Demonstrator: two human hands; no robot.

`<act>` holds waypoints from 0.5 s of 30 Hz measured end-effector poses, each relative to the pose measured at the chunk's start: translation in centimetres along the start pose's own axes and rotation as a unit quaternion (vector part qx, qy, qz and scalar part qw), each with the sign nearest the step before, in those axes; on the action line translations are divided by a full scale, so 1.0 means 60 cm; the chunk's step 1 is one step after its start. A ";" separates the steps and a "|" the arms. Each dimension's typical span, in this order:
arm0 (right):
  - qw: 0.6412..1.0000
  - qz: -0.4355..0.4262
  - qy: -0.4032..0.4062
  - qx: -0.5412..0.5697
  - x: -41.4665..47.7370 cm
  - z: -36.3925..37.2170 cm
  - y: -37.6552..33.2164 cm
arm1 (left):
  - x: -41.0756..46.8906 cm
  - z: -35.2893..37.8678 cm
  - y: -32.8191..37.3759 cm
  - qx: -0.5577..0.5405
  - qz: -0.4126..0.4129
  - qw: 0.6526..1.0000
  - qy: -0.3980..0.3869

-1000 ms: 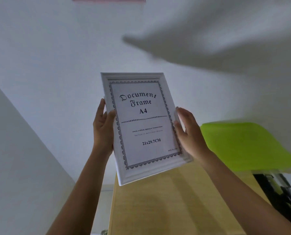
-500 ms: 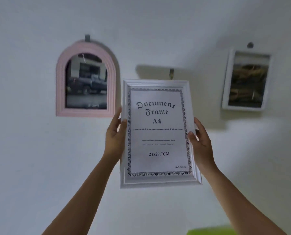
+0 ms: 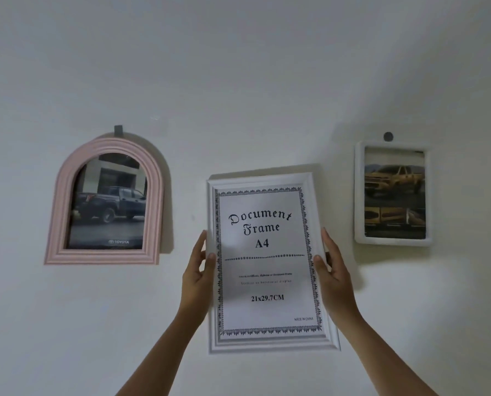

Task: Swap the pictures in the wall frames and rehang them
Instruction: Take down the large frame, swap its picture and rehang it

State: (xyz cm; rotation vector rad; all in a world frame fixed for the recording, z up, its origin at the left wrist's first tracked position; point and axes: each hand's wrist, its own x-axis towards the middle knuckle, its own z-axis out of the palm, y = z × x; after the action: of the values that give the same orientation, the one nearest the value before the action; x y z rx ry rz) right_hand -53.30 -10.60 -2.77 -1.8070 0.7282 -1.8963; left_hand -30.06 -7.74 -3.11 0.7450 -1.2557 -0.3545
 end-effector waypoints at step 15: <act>0.999 0.025 -0.027 0.027 -0.016 0.005 0.058 | -0.018 -0.002 -0.015 0.041 -0.007 0.999 -0.015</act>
State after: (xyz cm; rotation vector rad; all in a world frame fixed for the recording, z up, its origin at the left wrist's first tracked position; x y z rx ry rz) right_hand -53.13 -12.69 -5.70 -1.7829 0.6920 -1.8108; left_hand -30.14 -7.70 -4.53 0.8211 -1.2996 -0.3276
